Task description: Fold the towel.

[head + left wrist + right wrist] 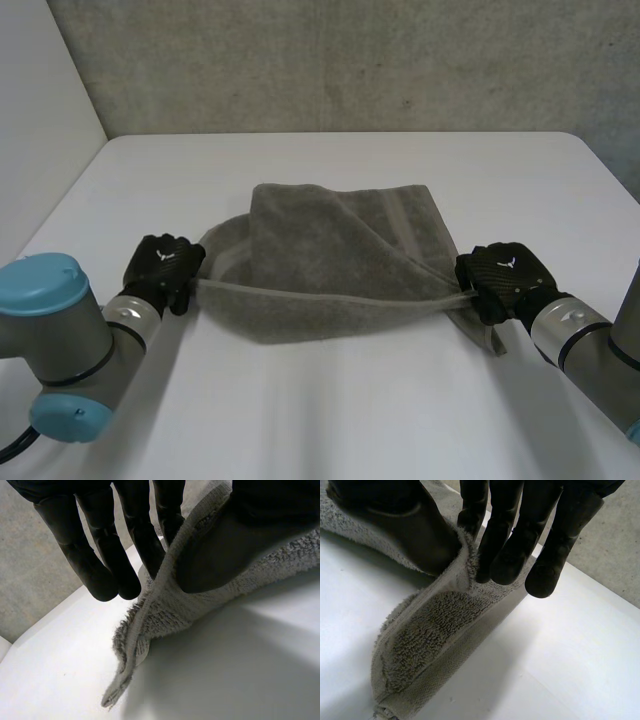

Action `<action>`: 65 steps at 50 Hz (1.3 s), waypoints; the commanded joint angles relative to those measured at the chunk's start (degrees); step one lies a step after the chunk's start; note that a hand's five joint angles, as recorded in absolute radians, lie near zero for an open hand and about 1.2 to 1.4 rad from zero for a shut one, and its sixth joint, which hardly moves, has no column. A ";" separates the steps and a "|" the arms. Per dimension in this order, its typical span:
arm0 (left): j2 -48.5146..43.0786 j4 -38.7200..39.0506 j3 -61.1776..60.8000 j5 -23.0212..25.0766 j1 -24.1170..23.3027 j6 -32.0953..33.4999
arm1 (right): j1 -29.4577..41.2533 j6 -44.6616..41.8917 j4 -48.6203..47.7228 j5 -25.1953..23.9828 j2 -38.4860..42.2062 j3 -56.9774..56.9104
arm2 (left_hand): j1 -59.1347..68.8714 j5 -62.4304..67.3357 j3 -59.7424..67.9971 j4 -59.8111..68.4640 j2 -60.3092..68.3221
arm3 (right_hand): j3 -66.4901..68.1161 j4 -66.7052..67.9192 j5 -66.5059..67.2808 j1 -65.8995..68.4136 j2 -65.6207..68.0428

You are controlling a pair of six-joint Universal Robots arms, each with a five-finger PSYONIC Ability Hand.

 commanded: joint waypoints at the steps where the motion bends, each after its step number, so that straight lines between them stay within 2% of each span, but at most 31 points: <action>1: 3.37 -0.15 -2.19 -0.15 0.02 -0.15 | -0.18 -0.02 0.07 0.09 0.05 -0.09 | -2.72 -14.28 -8.05 -6.70 -5.85 | 3.33 3.49 3.25 3.35 3.81; 7: 6.46 -0.06 -4.56 -0.33 0.46 -1.55 | -0.44 0.07 0.16 0.17 0.05 -0.44 | -2.72 -14.28 -8.05 -6.70 -5.85 | 1.54 1.70 1.46 1.56 2.02; 8: 6.46 -0.06 -4.57 -0.33 0.46 -1.56 | -0.44 0.07 0.25 0.17 0.05 -0.53 | -2.72 -14.28 -8.05 -6.70 -5.85 | -4.29 -4.13 -4.37 -4.26 -3.81; 9: 6.46 -0.06 -5.00 -0.33 0.63 -2.08 | -0.44 0.16 0.42 0.17 0.14 -0.79 | -2.72 -14.28 -8.05 -6.70 -5.85 | -17.01 -16.84 -17.09 -16.98 -16.53; 10: 6.55 -0.06 -5.36 -0.42 0.90 -2.43 | -0.44 0.16 0.43 0.17 0.14 -0.79 | -2.72 -14.28 -8.05 -6.70 -5.85 | -17.14 -16.97 -17.22 -17.11 -16.65; 11: 6.55 -0.06 -5.36 -0.42 0.90 -2.44 | -0.44 0.16 0.77 0.17 0.40 -1.05 | -2.72 -14.28 -8.05 -6.70 -5.85 | -24.30 -24.13 -24.38 -24.27 -23.82; 21: 6.64 -0.06 -6.68 -0.33 1.87 -2.52 | -0.62 0.60 8.58 0.09 4.26 -3.86 | -2.72 -14.28 -8.05 -6.70 -5.85 | -32.93 -32.77 -33.01 -32.90 -32.45; 26: 6.81 -0.06 -6.94 -0.33 1.78 -2.52 | -2.11 4.80 11.50 0.09 5.50 -5.18 | -2.72 -14.28 -8.05 -6.70 -5.85 | -41.51 -41.35 -41.59 -41.48 -41.03; 34: 7.69 0.02 -7.38 -0.51 1.78 -2.52 | -2.55 9.73 11.59 -0.09 5.41 -4.66 | -2.72 -14.28 -8.05 -6.70 -5.85 | -42.54 -42.37 -42.62 -42.51 -42.06; 44: 12.17 -0.15 -7.56 -4.20 3.71 -3.14 | -1.94 14.93 10.88 -0.18 5.50 -4.83 | -2.72 -14.28 -8.05 -6.70 -5.85 | -41.19 -41.02 -41.27 -41.16 -40.71; 51: 16.65 -0.06 -8.88 -4.64 6.52 -7.52 | -0.62 19.14 10.36 -0.09 5.50 -5.18 | -2.72 -14.28 -8.05 -6.70 -5.85 | -42.53 -42.37 -42.61 -42.51 -42.05; 59: 17.62 -0.15 -9.05 -4.20 7.05 -9.91 | 2.89 19.24 9.57 0.78 5.59 -5.01 | -2.72 -14.28 -8.05 -6.70 -5.85 | -43.37 -43.21 -43.45 -43.35 -42.89; 65: 17.53 -0.15 -9.05 -4.28 7.14 -9.47 | 3.16 17.75 9.30 3.25 4.89 -5.01 | -2.72 -14.28 -8.05 -6.70 -5.85 | -51.09 -50.93 -51.17 -51.06 -50.61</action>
